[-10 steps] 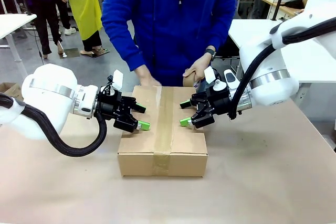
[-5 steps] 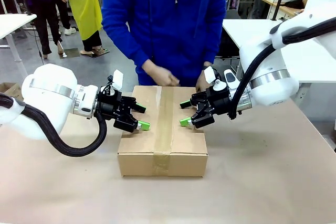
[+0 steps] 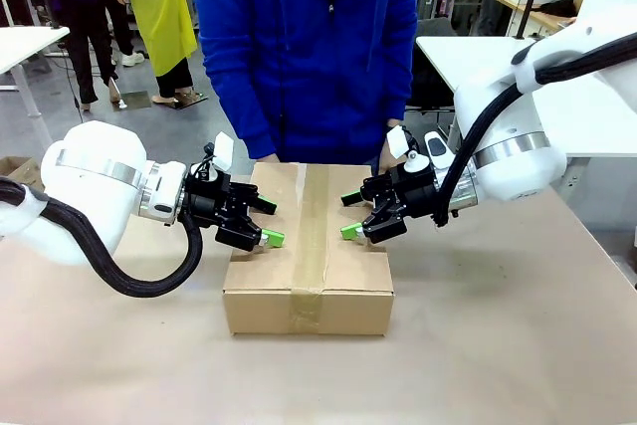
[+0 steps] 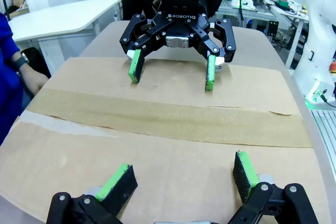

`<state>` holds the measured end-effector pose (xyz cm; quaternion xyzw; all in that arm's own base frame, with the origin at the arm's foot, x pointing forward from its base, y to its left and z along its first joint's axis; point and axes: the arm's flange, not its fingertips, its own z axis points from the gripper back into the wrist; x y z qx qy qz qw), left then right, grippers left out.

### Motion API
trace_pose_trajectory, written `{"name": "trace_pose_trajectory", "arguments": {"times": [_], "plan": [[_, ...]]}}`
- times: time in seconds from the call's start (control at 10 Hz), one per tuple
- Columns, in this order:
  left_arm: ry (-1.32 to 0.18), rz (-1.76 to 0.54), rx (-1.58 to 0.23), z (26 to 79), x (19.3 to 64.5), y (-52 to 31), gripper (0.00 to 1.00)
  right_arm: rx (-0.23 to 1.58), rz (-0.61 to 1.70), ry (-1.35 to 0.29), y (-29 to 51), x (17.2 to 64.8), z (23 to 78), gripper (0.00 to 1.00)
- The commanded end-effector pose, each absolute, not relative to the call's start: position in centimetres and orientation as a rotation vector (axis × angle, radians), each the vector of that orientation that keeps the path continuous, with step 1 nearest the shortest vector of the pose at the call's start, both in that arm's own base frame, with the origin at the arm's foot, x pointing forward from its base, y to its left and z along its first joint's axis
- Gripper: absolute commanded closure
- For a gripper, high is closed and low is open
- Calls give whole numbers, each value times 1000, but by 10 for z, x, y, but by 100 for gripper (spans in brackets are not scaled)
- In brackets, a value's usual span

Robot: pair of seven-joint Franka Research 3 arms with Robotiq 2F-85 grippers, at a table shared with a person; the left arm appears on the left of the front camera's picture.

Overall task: Pack the gift set into the box.
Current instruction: Press and hold the closed box until the human finishes sealing it.

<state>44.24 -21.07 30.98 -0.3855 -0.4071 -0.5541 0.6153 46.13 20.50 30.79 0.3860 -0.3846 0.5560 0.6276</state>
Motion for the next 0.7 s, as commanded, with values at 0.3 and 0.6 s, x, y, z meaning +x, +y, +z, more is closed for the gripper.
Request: {"name": "trace_pose_trajectory", "arguments": {"times": [0.3, 0.6], "plan": [[-1223, -1255, -887, 394, 409, -86, 0, 721, 1174, -1132, 103, 414, 390, 0], [-1396, -1191, -893, 386, 359, 33, 0, 679, 860, -1243, -41, 351, 394, 0]]}}
